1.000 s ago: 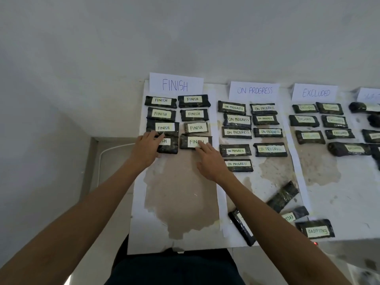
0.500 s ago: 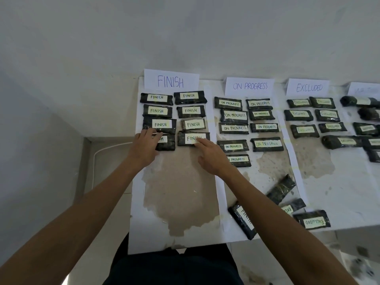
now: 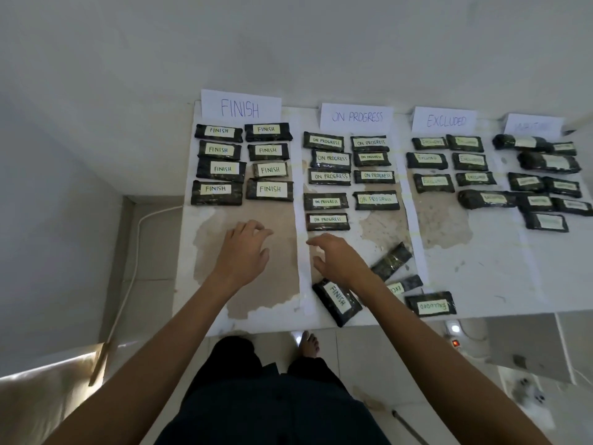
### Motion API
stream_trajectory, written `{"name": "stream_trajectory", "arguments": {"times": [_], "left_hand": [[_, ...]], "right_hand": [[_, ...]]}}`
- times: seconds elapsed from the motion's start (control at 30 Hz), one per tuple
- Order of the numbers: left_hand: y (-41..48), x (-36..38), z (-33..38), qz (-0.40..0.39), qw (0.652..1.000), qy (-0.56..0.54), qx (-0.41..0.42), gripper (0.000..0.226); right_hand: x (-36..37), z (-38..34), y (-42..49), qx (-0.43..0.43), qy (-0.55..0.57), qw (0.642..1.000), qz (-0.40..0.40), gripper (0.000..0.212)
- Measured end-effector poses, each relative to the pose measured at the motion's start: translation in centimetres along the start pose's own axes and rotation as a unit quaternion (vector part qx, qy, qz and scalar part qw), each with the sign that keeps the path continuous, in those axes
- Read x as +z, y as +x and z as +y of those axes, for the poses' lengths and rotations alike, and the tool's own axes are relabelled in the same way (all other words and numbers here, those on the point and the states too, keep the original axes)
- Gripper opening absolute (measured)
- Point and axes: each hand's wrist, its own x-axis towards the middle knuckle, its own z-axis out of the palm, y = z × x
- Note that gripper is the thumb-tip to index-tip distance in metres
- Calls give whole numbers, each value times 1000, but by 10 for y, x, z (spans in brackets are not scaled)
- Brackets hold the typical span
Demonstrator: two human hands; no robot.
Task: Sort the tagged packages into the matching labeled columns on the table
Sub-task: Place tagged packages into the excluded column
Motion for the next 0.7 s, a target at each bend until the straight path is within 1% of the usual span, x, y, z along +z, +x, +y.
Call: {"name": "stream_trajectory", "arguments": {"times": [0.1, 0.2, 0.33, 0.43, 0.5, 0.53, 0.63, 0.7], "left_hand": [[-22, 19, 23, -22, 999, -19, -16, 40], [-40, 38, 43, -46, 997, -53, -38, 40], [-58, 58, 66, -59, 989, -120, -63, 40], [-64, 66, 80, -69, 983, -151, -81, 40], [-66, 68, 89, -80, 973, -188, -103, 40], [-66, 69, 92, -85, 969, -203, -116, 41], [-65, 70, 96, -79, 953, -246, -157, 44], [-61, 68, 97, -71, 930, -297, -203, 42]], "right_hand": [[14, 29, -23, 59, -23, 997, -45, 49], [36, 46, -41, 86, -48, 993, -65, 56], [54, 55, -54, 107, -74, 991, -39, 70], [61, 55, -54, 123, -58, 990, -27, 73], [62, 54, -52, 127, 2, 991, -32, 69], [61, 53, -50, 124, 44, 991, -33, 63], [51, 51, -44, 99, 137, 985, -45, 34], [44, 47, -40, 75, 178, 979, -60, 27]]}}
